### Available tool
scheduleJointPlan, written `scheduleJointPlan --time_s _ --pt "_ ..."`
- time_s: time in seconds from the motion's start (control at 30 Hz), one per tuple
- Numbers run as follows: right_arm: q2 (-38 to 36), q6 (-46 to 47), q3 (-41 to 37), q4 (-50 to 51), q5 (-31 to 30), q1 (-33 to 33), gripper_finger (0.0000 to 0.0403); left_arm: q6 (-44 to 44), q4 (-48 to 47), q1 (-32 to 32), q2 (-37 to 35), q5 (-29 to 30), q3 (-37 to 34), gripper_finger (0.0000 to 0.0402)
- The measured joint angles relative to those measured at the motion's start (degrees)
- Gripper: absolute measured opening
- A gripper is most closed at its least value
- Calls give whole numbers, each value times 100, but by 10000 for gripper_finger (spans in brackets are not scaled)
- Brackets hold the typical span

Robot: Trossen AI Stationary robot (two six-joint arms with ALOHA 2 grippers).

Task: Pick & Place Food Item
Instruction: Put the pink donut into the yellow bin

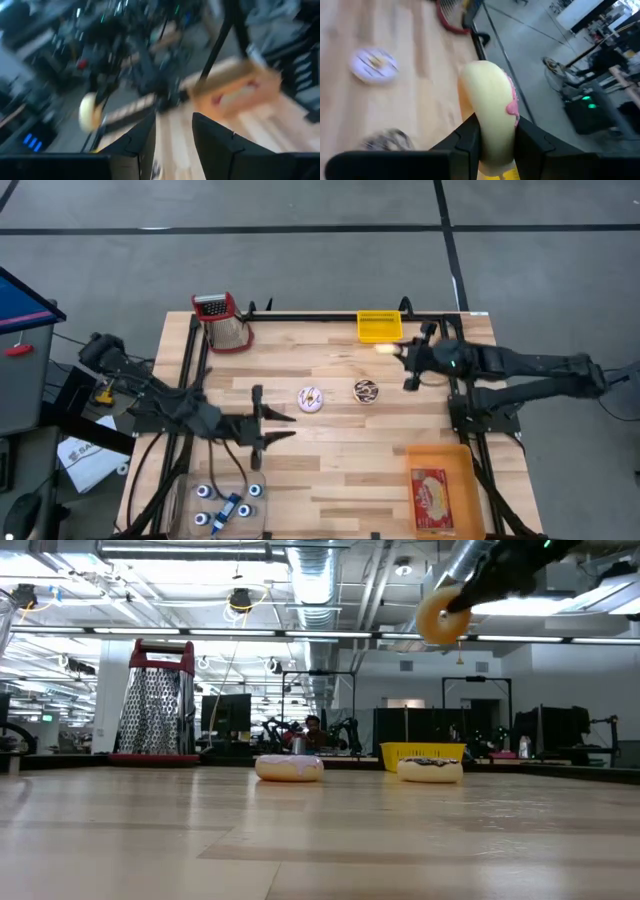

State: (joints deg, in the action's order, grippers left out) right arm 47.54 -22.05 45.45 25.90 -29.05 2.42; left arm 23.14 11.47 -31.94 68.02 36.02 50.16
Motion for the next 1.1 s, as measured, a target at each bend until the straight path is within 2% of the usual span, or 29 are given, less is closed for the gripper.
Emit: scheduleJointPlan --time_s 0.17,0.27,0.5,0.83,0.97,1.1 --pt "158 -1532 -9 29 796 1063 88 21 703 560 -860 -1677 -800 120" --pt "386 -2202 -8 24 1022 1562 86 -1 860 689 -1119 -2266 -1123 120" --pt "1318 -3476 -7 -4 889 2395 80 66 1059 731 -1302 -2403 -1391 120" --pt "2352 -5214 6 -879 173 2636 79 504 1051 941 -1448 -2410 -1394 120" --pt "2743 -5511 7 -1018 -169 2756 79 565 1013 1137 -1464 -2423 -1395 120" --pt "3098 -5499 7 -1647 -428 2951 79 637 1040 1297 -1479 -2451 -1394 120"
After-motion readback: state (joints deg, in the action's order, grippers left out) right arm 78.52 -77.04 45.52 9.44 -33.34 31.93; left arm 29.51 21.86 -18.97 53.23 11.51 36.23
